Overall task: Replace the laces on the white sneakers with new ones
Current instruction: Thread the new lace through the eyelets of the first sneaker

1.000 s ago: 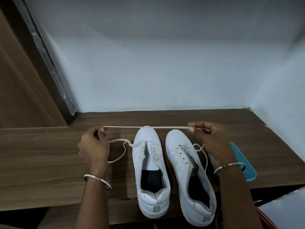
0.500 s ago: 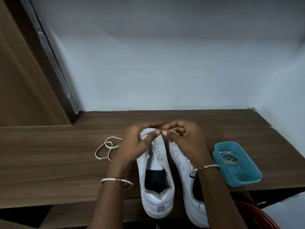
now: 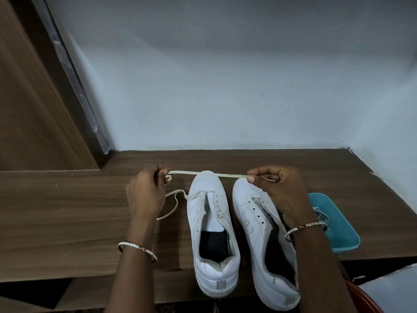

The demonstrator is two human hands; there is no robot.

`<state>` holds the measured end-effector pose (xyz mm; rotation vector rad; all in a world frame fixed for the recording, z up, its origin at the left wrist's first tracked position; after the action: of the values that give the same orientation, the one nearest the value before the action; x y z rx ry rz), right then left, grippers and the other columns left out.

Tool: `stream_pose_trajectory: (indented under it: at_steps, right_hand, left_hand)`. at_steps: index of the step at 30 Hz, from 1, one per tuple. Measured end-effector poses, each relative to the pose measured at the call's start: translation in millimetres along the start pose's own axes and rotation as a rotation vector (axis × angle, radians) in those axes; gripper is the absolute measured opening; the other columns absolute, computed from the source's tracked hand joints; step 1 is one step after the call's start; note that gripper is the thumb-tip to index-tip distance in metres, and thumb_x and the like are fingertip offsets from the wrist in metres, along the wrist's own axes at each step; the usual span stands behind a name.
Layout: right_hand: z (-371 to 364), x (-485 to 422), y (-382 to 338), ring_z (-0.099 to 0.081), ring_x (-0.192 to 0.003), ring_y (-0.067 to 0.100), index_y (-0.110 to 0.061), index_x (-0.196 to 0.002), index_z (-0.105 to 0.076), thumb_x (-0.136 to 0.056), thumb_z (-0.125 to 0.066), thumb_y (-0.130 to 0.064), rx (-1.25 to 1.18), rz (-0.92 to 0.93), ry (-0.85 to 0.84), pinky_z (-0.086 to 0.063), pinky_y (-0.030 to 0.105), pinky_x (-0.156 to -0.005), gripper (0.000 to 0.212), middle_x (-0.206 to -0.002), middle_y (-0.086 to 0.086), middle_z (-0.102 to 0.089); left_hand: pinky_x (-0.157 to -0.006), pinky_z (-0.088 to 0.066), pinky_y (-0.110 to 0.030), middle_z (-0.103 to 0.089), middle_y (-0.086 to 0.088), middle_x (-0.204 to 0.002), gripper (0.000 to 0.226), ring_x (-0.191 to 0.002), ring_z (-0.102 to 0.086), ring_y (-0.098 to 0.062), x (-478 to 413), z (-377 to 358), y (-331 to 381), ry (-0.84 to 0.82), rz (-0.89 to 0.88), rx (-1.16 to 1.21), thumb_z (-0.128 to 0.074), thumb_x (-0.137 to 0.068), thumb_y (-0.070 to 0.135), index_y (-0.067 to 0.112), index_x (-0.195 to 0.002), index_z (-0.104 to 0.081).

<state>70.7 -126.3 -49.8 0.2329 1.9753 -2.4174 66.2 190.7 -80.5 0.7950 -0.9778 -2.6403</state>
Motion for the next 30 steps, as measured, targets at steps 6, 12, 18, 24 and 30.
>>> stream_pose_trajectory:
  at_steps: [6, 12, 18, 24, 30]
  right_hand:
    - [-8, 0, 0, -0.064, -0.063, 0.002, -0.011, -0.088, -0.079, -0.081, -0.078, -0.003, 0.051, 0.023, -0.013, -0.053, 0.017, -0.062, 0.010, -0.080, -0.001, -0.077]
    - [-48, 4, -6, -0.072, -0.066, 0.012, -0.006, -0.097, -0.071, -0.088, -0.069, 0.001, 0.069, 0.022, -0.151, -0.055, 0.019, -0.064, 0.012, -0.080, 0.005, -0.077]
    - [-56, 7, -5, -0.073, -0.066, 0.018, -0.010, -0.082, -0.075, -0.077, -0.084, -0.009, 0.112, 0.050, -0.071, -0.059, 0.031, -0.069, 0.011, -0.069, 0.004, -0.075]
    - [-62, 7, 10, -0.070, -0.071, 0.010, -0.017, -0.090, -0.078, -0.081, -0.081, -0.026, 0.178, -0.046, -0.024, -0.060, 0.035, -0.076, 0.013, -0.076, 0.001, -0.075]
    - [-85, 20, 27, -0.061, -0.109, 0.014, -0.014, -0.122, -0.064, -0.071, -0.084, -0.041, 0.552, -0.192, -0.267, -0.051, 0.030, -0.091, 0.061, -0.116, -0.001, -0.066]
  left_hand:
    - [-0.069, -0.047, -0.036, -0.069, -0.004, -0.089, 0.024, -0.084, -0.064, -0.028, 1, -3, 15, -0.025, -0.085, 0.030, -0.058, -0.097, 0.034, 0.016, -0.094, -0.074]
    - [-0.087, -0.049, -0.017, -0.072, 0.018, -0.111, 0.029, -0.107, -0.061, 0.010, 22, -27, 85, -0.423, -0.242, 0.389, -0.063, -0.094, 0.041, 0.027, -0.118, -0.072]
    - [-0.074, -0.059, -0.043, -0.076, 0.001, -0.081, 0.010, -0.074, -0.072, -0.018, 27, -46, 79, -0.544, -0.187, 0.516, -0.072, -0.086, 0.030, 0.025, -0.094, -0.078]
    - [-0.050, -0.037, -0.012, -0.058, 0.017, -0.051, 0.018, -0.049, -0.051, -0.003, 18, -38, 63, -0.377, -0.143, 0.288, -0.074, -0.088, 0.022, 0.031, -0.073, -0.071]
    - [-0.054, -0.034, -0.006, -0.057, 0.024, -0.054, 0.006, -0.056, -0.055, 0.009, 22, -46, 61, -0.386, -0.131, 0.171, -0.077, -0.084, 0.022, 0.023, -0.080, -0.079]
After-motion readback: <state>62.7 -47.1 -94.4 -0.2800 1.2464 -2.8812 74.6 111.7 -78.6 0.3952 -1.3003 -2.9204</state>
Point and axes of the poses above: each hand's wrist, its own x-axis away from the middle knuckle, its own z-axis out of the back of the hand, y = z × x, the point moved 7 cm from there along -x, towards the middle knuckle
